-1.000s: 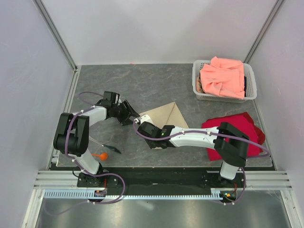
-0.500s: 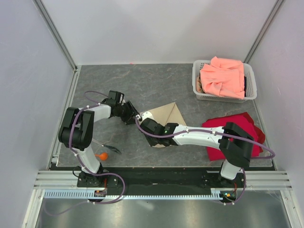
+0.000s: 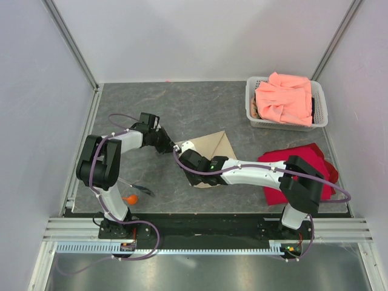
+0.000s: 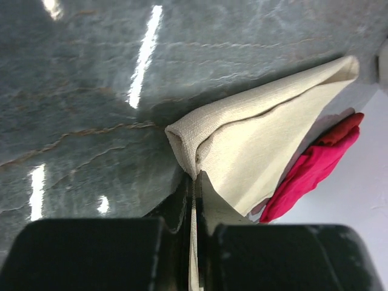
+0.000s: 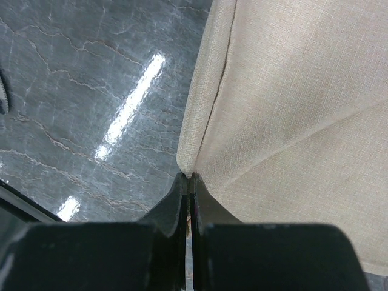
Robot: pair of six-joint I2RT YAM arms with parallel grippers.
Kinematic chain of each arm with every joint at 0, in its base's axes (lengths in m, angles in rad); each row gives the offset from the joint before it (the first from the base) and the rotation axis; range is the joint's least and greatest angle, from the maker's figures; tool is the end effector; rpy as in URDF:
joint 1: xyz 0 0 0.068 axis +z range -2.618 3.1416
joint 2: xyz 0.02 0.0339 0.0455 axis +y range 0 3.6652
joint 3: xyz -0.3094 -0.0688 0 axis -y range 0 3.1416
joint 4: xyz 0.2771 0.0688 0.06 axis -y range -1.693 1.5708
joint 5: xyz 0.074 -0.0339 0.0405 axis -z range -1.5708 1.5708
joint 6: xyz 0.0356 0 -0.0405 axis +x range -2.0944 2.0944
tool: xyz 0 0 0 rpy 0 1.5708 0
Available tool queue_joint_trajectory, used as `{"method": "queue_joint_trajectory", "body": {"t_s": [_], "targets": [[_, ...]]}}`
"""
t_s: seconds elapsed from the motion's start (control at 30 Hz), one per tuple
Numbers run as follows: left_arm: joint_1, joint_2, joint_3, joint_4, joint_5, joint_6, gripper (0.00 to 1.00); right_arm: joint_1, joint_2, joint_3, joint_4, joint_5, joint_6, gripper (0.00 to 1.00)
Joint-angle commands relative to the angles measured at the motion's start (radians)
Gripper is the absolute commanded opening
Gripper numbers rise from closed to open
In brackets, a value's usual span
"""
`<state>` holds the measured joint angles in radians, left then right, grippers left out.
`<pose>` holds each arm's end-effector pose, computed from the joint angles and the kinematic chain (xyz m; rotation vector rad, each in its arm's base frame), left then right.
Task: Fold the napkin into a case and place the utensils inside
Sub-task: Pick up the upper triangle-folded napkin from the center of the board, then turn over the upper triangle folded napkin at the center of the board.
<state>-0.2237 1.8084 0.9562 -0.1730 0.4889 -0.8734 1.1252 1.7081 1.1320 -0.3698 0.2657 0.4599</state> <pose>0.3621 -0.0995 0.1550 -0.6983 2.6768 -0.9900 0.1769 0.3486 0.2315 -0.7141 2.3974 0.3404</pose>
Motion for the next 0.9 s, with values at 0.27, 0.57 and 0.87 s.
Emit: {"method": "queue_joint_trajectory", "body": {"t_s": [0.27, 0.57, 0.87], "targets": [[0.271, -0.155, 0.203, -0.138, 0.069, 0.042, 0.02, -0.001, 0.205, 0.382, 0.026, -0.218, -0.050, 0.00], [0.465, -0.406, 0.488, -0.431, -0.024, 0.201, 0.02, 0.051, 0.443, 0.845, 0.130, -0.591, 0.071, 0.00], [0.334, -0.325, 0.579, -0.402, -0.157, 0.217, 0.02, 0.002, 0.340, 0.468, 0.742, -0.818, 0.398, 0.00]]}}
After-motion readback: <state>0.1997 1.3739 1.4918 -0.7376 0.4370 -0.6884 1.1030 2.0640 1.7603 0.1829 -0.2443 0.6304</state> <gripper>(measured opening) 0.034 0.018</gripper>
